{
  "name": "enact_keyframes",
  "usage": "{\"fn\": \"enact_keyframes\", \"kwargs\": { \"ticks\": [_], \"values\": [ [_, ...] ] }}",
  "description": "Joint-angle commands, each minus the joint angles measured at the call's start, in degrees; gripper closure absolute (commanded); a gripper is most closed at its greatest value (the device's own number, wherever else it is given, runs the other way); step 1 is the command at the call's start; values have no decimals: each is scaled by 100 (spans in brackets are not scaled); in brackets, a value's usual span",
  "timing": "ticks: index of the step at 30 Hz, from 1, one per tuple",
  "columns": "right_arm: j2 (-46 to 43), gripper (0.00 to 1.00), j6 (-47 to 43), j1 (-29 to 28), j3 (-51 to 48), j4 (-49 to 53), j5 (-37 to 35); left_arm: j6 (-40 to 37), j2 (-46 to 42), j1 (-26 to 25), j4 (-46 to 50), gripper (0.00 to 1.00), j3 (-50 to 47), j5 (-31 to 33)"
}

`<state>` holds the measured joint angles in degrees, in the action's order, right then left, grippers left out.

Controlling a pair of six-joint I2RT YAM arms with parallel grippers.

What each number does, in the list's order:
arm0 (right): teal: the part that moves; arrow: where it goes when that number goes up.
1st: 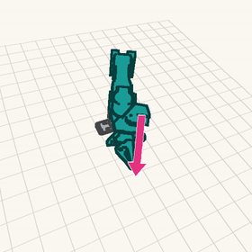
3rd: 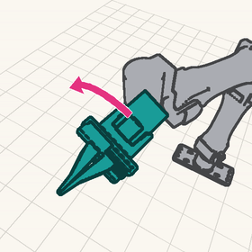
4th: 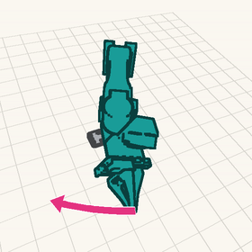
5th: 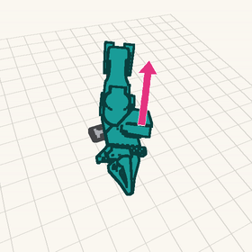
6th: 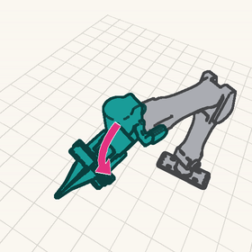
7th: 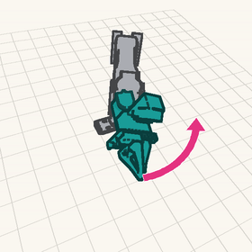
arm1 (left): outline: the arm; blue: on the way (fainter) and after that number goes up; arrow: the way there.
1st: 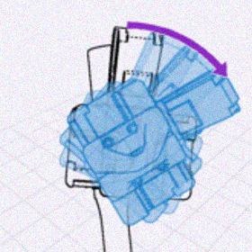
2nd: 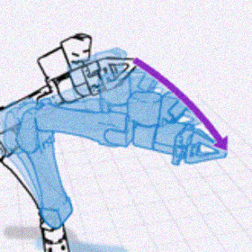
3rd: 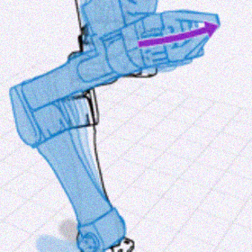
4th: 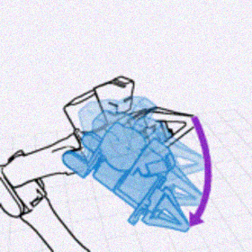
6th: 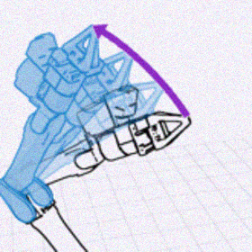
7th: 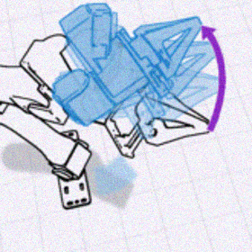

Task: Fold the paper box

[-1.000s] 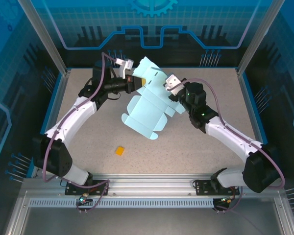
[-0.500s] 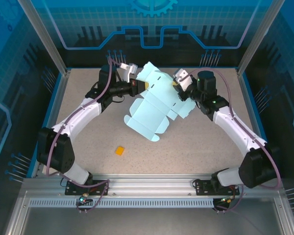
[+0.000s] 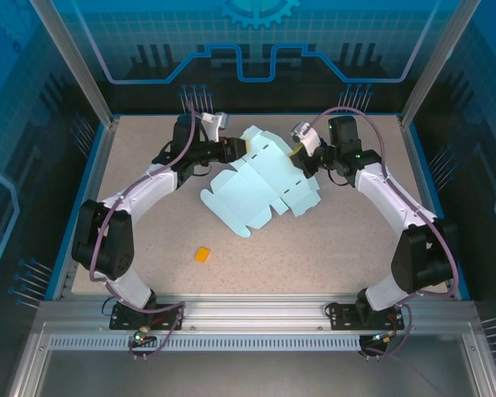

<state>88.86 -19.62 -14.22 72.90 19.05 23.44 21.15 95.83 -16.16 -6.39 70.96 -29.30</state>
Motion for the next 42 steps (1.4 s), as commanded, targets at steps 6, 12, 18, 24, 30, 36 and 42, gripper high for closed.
{"fn": "enact_keyframes", "kwargs": {
  "ticks": [6, 12, 18, 24, 30, 36, 42],
  "values": [
    [489, 100, 331, 222, 386, 480, -309, 332, -345, 319, 141, 50, -411, 1098],
    [1058, 99, 576, 323, 817, 966, -591, 36, -975, 38, 279, 48, -1055, 1526],
    [1726, 98, 712, 336, 1393, 1624, -825, -155, -818, -805, -42, 48, -1509, 1810],
    [2240, 95, 750, 338, 1877, 2240, -1118, -349, -31, -1384, -571, 48, -1515, 1678],
    [2464, 93, 679, 323, 2028, 2470, -1258, -381, 841, -1629, -864, 48, -1228, 1558],
    [2646, 92, 671, 301, 2236, 2611, -1412, -352, 1550, -1646, -945, 50, -799, 1526],
    [2761, 92, 661, 270, 2367, 2678, -1445, -283, 1896, -1681, -1074, 55, -620, 1485]
  ]
}}
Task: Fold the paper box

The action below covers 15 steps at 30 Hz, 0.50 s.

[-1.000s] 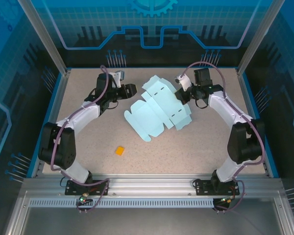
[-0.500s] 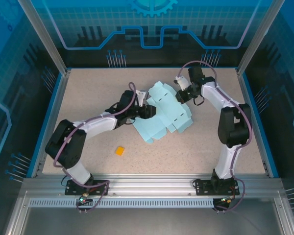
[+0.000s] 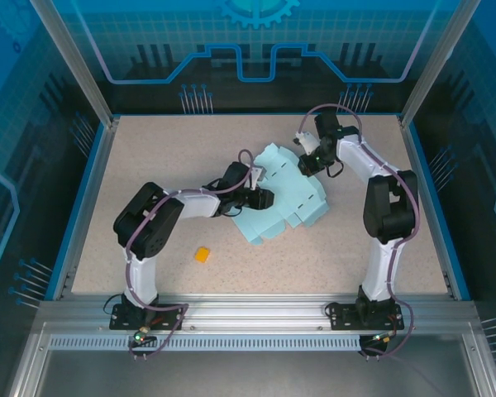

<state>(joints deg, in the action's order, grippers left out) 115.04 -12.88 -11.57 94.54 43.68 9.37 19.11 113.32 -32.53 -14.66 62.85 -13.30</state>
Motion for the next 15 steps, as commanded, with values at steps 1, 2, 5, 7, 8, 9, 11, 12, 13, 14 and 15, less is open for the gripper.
{"fn": "enact_keyframes", "kwargs": {
  "ticks": [1, 2, 5, 7, 8, 9, 11, 12, 13, 14, 15],
  "values": [
    [156, 91, -7, 7, 209, 211, -44, -67, 181, -47, -284, 56, 205, -143],
    [162, 92, -4, 6, 211, 207, -49, -39, 220, -45, -323, 57, 209, -179],
    [173, 92, -8, 6, 205, 207, -58, -12, 332, -56, -430, 60, 248, -247],
    [184, 91, -8, 8, 214, 195, -49, -5, 427, -58, -490, 62, 292, -343],
    [185, 91, -1, 5, 206, 187, -49, 19, 487, -56, -477, 63, 336, -385],
    [177, 92, 3, 5, 199, 161, -55, 22, 531, -53, -473, 64, 375, -425],
    [155, 91, 14, 5, 164, 110, -67, 48, 627, -58, -498, 66, 418, -458],
    [142, 91, 24, -1, 156, 83, -58, 72, 670, -55, -495, 68, 434, -445],
    [128, 92, 31, -6, 147, 64, -45, 85, 699, -56, -505, 69, 435, -450],
    [117, 92, 40, -4, 150, 55, -13, 103, 740, -54, -523, 71, 423, -452],
    [98, 91, 47, -4, 149, 40, 26, 110, 772, -54, -538, 72, 406, -450]
  ]
}}
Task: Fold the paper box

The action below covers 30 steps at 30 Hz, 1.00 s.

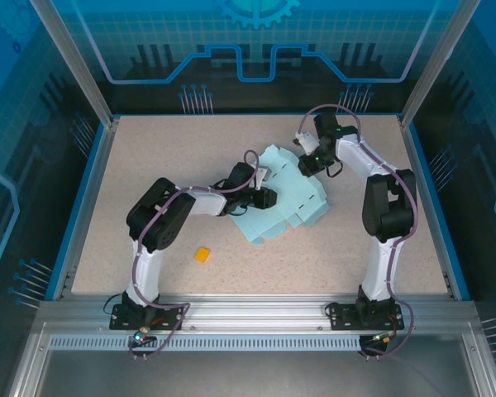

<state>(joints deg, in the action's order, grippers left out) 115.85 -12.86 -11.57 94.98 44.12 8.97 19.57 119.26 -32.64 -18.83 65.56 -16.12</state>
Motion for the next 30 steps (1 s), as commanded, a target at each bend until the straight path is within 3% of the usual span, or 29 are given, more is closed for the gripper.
{"fn": "enact_keyframes", "kwargs": {
  "ticks": [1, 21, 30],
  "values": [
    [1, 92, 60, -10, 103, -12, 107, 81, 208, -47, -143, 73, 112, -155],
    [-1175, 93, 925, -820, -1208, -1108, -117, 431, 679, -40, -1182, 78, -286, -249],
    [-1089, 93, 1337, -1230, -1277, -1291, -382, 574, 721, -33, -1523, 77, -416, -305]
  ]
}}
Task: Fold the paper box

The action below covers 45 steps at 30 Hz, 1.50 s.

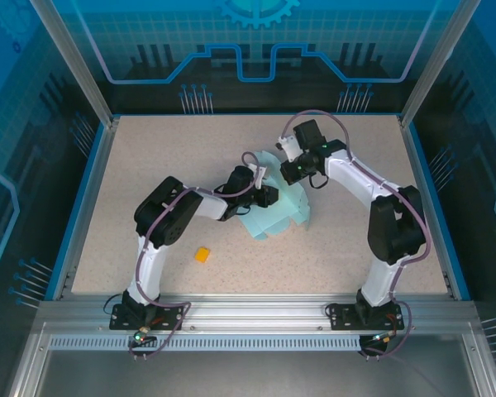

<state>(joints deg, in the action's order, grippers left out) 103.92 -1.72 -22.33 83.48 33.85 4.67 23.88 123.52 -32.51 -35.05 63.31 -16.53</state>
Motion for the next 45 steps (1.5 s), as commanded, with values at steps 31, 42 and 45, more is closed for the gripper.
{"fn": "enact_keyframes", "kwargs": {
  "ticks": [31, 42, 45],
  "values": [
    [170, 92, 461, 45, -299, -608, 263, 227, 185, 5, -217, 76, -416, -164],
    [173, 91, -453, -66, -27, -444, -741, 595, -111, 194, -392, 64, -489, -331],
    [148, 91, -854, -116, -33, -537, -1179, 686, -294, 351, -467, 60, -545, -459]
  ]
}}
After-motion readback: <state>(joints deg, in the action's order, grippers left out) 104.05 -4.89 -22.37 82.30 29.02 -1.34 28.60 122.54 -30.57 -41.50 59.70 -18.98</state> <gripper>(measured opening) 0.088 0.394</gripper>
